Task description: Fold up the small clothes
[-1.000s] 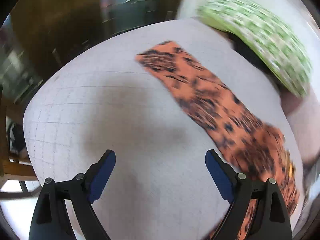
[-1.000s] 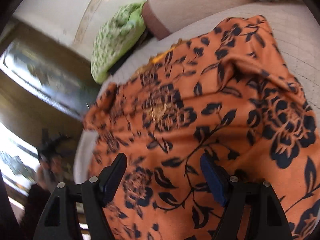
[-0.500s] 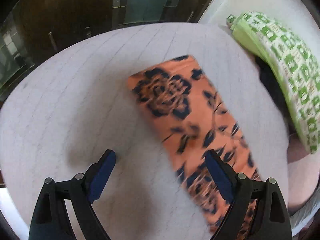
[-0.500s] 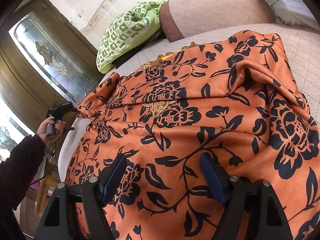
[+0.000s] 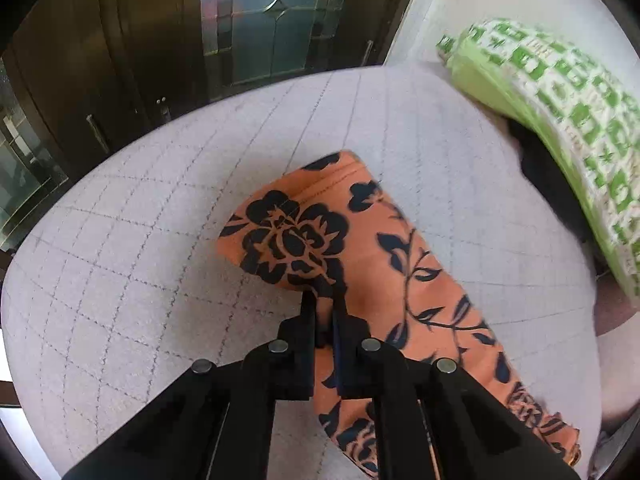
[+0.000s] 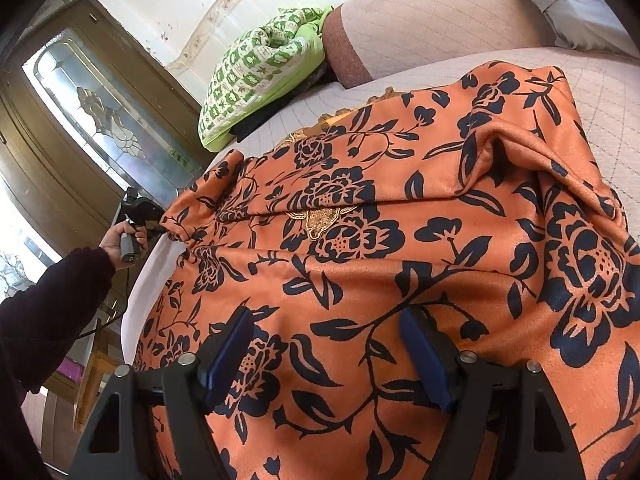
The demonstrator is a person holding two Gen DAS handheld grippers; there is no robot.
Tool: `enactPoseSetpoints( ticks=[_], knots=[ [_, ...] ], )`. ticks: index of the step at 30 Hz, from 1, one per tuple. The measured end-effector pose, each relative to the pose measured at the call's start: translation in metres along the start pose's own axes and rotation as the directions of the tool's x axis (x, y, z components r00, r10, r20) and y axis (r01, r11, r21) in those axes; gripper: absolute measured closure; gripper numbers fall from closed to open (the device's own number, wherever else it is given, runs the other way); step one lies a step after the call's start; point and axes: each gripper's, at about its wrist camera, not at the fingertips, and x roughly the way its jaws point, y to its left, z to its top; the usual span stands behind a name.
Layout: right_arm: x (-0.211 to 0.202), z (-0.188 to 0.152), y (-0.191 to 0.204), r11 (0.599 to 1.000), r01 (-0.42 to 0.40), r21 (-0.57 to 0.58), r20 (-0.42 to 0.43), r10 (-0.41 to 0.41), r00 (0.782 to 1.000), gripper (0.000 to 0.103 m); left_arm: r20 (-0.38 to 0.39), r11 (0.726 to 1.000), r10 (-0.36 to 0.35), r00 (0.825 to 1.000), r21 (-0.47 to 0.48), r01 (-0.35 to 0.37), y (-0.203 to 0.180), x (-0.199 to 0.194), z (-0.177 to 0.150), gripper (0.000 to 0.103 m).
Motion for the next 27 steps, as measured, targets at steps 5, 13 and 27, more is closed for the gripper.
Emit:
enactPoseSetpoints(
  ticks=[5,13,27],
  knots=[
    [-0.001,0.0,0.0,1.0,-0.005,0.007,0.005,0.005,1.0,0.024,0.093,0.992,-0.08,0.993,0.101,0.07,-0.023,-0.048,-0.004,0.097],
    [-0.008,0.003,-0.006,0.997,-0.042,0.061,0.012,0.041,0.999,0.025,0.146,0.93,-0.259,0.955,0.303,0.206,-0.101,-0.144,-0.028,0.097],
    [-0.089,0.019,-0.072,0.934,-0.104,0.341,0.282,0.004,0.959,0.025,-0.032,0.585,-0.558,0.829,0.693,0.421,-0.296,-0.306,-0.198,0.098]
  ],
)
